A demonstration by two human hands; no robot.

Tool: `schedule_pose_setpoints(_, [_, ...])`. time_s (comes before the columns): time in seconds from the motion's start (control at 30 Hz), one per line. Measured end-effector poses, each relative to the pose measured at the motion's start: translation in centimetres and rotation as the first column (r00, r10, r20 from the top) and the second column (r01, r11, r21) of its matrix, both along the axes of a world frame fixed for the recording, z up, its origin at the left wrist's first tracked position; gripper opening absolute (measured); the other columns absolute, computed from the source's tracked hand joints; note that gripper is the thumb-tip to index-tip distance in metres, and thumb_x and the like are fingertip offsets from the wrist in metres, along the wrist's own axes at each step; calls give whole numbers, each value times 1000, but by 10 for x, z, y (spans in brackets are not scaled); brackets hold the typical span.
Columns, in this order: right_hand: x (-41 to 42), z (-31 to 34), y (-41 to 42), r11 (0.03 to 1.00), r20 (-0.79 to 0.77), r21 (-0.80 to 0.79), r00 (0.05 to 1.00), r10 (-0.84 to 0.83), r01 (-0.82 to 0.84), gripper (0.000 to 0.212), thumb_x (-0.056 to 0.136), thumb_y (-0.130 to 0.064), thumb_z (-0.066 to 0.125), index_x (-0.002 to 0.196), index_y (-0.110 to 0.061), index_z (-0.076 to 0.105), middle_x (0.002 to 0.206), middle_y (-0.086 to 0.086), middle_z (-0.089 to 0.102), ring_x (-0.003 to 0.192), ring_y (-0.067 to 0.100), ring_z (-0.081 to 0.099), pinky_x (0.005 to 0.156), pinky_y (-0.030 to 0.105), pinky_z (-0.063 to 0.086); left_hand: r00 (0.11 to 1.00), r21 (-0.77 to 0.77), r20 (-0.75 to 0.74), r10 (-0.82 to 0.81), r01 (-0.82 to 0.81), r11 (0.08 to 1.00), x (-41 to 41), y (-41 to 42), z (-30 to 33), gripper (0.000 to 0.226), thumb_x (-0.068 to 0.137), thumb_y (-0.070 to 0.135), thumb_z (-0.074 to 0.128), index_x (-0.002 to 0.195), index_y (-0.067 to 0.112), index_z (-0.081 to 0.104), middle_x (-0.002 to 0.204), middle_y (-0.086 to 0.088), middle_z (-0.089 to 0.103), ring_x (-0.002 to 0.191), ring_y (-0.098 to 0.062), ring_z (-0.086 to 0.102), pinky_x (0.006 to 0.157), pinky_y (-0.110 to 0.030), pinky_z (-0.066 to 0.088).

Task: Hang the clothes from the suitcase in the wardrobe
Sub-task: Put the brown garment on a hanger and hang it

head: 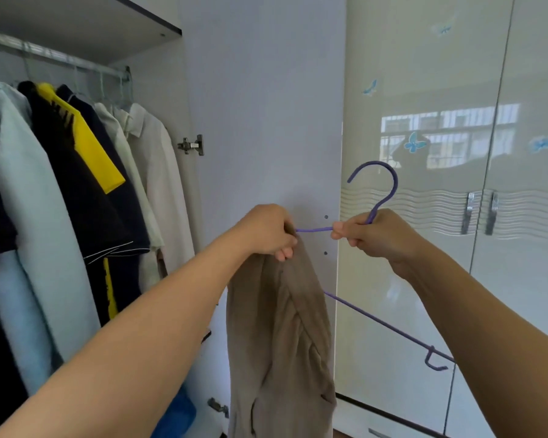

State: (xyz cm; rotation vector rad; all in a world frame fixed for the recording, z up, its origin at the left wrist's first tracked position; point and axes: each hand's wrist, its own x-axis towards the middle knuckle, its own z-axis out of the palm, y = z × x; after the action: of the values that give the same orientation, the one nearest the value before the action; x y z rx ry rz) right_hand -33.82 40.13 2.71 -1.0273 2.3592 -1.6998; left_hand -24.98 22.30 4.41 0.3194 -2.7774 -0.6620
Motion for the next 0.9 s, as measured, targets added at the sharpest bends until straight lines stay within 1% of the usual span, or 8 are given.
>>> schedule_pose_setpoints(0.07, [2, 4, -2, 1000, -24, -10, 1000, 3, -3, 33, 90, -26, 65, 92, 6, 71, 46, -18, 58, 41, -9, 49, 51, 13, 35, 988, -289, -104, 117, -143, 947, -4, 3, 3, 17, 95, 26, 57, 97, 12, 66, 83, -1, 73, 74, -16, 67, 69, -30, 51])
schedule_pose_setpoints(0.13, [1, 7, -3, 999, -35, -33, 999, 5, -6, 30, 90, -28, 65, 92, 1, 73, 45, -18, 57, 41, -8, 48, 51, 13, 35, 956, -566, -230, 179, -281, 775, -6, 7, 4, 22, 96, 37, 53, 100, 21, 67, 97, -1, 67, 88, -19, 60, 67, -31, 40])
schedule_pose_setpoints(0.2, [0, 10, -2, 998, -42, -51, 999, 19, -21, 26, 90, -28, 64, 90, -4, 74, 46, -18, 57, 41, -8, 49, 50, 11, 34, 943, -662, -309, 125, -307, 683, -7, 5, 5, 27, 97, 41, 50, 106, 23, 68, 104, -2, 58, 100, -22, 53, 73, -31, 36])
schedule_pose_setpoints(0.4, [-1, 20, -9, 998, -135, -58, 991, 9, -17, 23, 85, -32, 70, 65, -20, 71, 57, -7, 57, 52, 7, 46, 54, 18, 36, 961, -569, -274, 29, -187, 801, -3, -11, 7, 23, 99, 35, 47, 96, 17, 62, 78, 3, 50, 78, -20, 50, 56, -30, 28])
schedule_pose_setpoints(0.5, [0, 30, -8, 998, -220, 65, 975, 30, -16, 26, 84, -34, 71, 62, -20, 69, 51, -10, 53, 52, 7, 45, 54, 19, 36, 973, -336, -210, -99, 23, 942, 2, -26, 3, 14, 93, 27, 61, 91, 15, 66, 78, 6, 58, 79, -15, 52, 64, -27, 37])
schedule_pose_setpoints(0.57, [-1, 36, -3, 984, -245, 175, 968, 60, -17, 23, 83, -35, 71, 69, -18, 73, 54, -7, 54, 53, 7, 45, 54, 19, 36, 984, -311, -144, -105, 56, 949, 8, -38, -3, 11, 89, 25, 66, 86, 15, 66, 77, 6, 61, 78, -14, 54, 67, -27, 39])
schedule_pose_setpoints(0.77, [-21, 24, 8, 977, -48, 209, 997, 64, -52, 20, 83, -26, 72, 76, -8, 75, 52, -3, 50, 45, 9, 36, 45, 19, 28, 956, -491, -105, 272, -288, 822, 13, -72, -25, 19, 95, 20, 56, 107, 8, 65, 105, -13, 63, 98, -28, 58, 73, -29, 40])
schedule_pose_setpoints(0.9, [-45, 11, 21, 990, 89, -13, 987, -137, 139, 16, 88, -19, 67, 89, -3, 71, 62, 3, 55, 47, 10, 35, 38, 15, 25, 855, -309, -146, 498, -518, 797, 31, -109, -33, 19, 95, 18, 56, 105, 5, 66, 110, -14, 64, 98, -28, 60, 77, -31, 45])
